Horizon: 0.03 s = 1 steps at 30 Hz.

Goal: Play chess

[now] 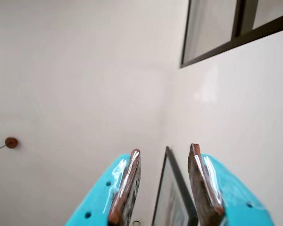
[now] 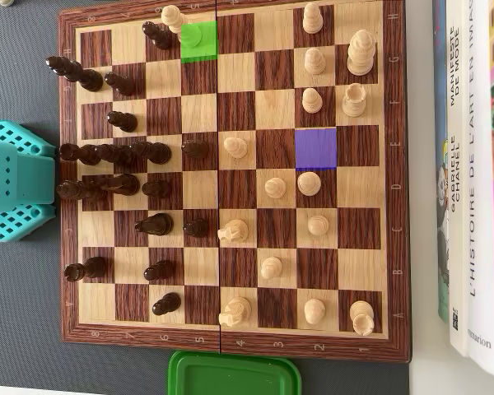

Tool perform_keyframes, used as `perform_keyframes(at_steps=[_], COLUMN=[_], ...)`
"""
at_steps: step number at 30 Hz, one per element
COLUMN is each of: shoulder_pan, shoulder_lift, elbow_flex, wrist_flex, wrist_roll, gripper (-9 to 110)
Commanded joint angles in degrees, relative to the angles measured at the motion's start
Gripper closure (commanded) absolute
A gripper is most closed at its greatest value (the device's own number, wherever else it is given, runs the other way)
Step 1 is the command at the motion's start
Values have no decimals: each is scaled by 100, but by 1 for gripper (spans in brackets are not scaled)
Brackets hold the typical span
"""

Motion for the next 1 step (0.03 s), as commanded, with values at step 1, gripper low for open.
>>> perform_keyframes(at_steps=[1], shoulder_pan=[-26], shoulder_lift=[-44], elbow_flex=[105], wrist_flex=[-9], wrist_roll=[18], gripper=[86])
